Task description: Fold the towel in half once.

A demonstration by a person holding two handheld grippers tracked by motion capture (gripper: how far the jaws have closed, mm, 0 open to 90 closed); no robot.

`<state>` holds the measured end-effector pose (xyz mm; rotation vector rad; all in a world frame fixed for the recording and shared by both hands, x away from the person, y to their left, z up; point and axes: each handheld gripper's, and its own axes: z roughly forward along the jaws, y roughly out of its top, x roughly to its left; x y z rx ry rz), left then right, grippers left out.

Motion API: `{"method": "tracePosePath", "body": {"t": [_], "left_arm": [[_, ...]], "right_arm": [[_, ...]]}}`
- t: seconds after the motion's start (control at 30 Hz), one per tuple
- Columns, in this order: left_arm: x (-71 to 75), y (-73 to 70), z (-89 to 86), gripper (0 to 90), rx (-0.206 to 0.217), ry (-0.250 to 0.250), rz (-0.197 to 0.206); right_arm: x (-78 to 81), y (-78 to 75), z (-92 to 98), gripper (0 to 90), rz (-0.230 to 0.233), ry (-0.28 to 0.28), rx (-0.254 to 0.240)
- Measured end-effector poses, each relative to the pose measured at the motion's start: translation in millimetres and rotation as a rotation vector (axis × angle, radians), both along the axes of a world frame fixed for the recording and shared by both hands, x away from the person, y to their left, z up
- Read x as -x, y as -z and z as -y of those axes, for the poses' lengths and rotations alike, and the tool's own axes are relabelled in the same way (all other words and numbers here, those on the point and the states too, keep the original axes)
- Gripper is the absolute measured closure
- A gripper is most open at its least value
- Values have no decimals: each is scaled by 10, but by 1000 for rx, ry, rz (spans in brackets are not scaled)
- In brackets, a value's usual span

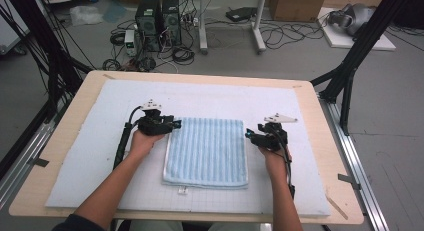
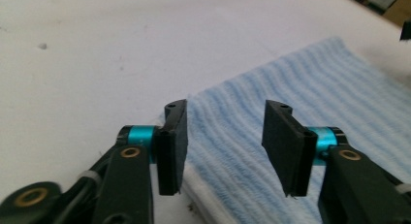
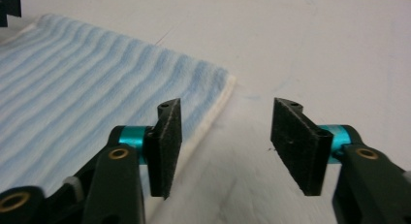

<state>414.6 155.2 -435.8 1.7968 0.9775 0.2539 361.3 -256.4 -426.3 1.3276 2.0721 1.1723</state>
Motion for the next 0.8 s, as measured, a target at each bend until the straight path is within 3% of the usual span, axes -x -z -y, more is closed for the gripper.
{"method": "tracePosePath", "body": {"t": [0.1, 0.17, 0.23, 0.33, 0.4, 0.5, 0.8], "left_arm": [[52, -105, -15, 425, 47, 14, 48], [88, -164, -15, 378, 73, 20, 75], [125, -206, -10, 330, 85, 34, 92], [186, -255, 16, 249, 79, 43, 116], [234, -281, 25, 202, 85, 33, 145], [272, -299, 0, 196, 102, 30, 158], [292, -258, -87, 200, 99, -1, 150]], "right_arm": [[190, -30, 135, 363, 21, -2, -29], [302, -41, 164, 295, 37, -22, -12], [399, -44, 159, 202, 55, -23, 15], [491, -56, 138, 117, 84, -18, 13], [513, -84, 121, 117, 105, -37, 11], [529, -139, 119, 117, 128, -50, -13], [543, -178, 145, 116, 146, -52, -20]]}}
